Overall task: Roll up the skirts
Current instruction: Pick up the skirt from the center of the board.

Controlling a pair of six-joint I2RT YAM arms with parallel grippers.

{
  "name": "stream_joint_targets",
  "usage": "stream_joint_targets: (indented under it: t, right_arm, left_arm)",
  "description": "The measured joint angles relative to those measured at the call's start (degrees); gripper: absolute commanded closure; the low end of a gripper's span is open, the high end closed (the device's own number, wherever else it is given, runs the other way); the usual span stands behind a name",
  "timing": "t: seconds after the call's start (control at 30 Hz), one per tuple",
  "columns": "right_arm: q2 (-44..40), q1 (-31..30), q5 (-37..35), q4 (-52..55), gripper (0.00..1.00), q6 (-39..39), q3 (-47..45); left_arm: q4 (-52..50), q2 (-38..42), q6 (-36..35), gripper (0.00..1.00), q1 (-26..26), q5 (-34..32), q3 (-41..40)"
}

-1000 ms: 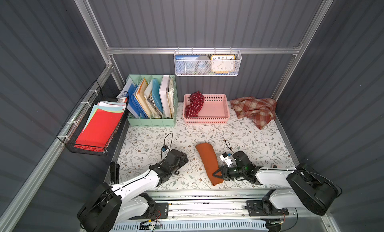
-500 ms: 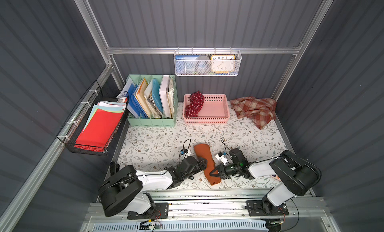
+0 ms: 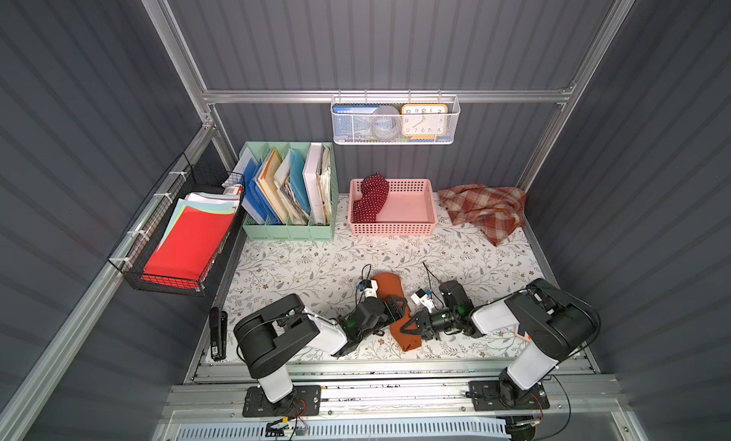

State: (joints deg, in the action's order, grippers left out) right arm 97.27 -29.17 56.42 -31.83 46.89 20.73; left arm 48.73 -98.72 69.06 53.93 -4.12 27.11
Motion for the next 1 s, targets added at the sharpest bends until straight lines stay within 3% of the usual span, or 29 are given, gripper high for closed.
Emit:
stream_joint_targets:
  t: [0.1, 0.33, 0.37, 0.43, 0.67, 0.87, 1.0]
  right_arm:
    - [0.7, 0.5, 1.1, -0.4, 1.00, 0.0, 0.1]
    - [1.5, 1.2, 2.7, 0.3, 1.00, 0.0, 0.8]
    - [1.5, 1.3, 2.8, 0.3, 1.00, 0.0, 0.8]
    - [1.5, 1.6, 2.9, 0.4, 0.99, 0.0, 0.8]
    - [-3.7, 1.6, 0.1, 5.9, 0.55, -0.1, 0.6]
    - [-22.9, 2.2, -14.8, 25.9, 0.24, -3.9, 1.7]
    - [-38.4, 2.8, -26.4, 43.0, 0.16, -7.2, 3.5]
  left_arm:
    - [0.2, -0.2, -1.5, 0.37, 0.2, 1.4, 0.0]
    - [0.0, -3.0, -5.6, 0.97, 0.4, 4.5, 1.2]
    - [0.0, -3.2, -5.8, 1.00, 0.4, 4.8, 1.5]
    - [-0.4, -3.1, -6.9, 1.00, 0.4, 5.2, 1.9]
    - [-9.1, 0.0, -11.8, 1.00, -0.2, 5.9, 5.1]
    - [-16.5, 1.5, -17.8, 1.00, -6.8, 10.3, 8.3]
    - [-19.2, -1.0, -21.8, 1.00, -11.7, 10.4, 12.1]
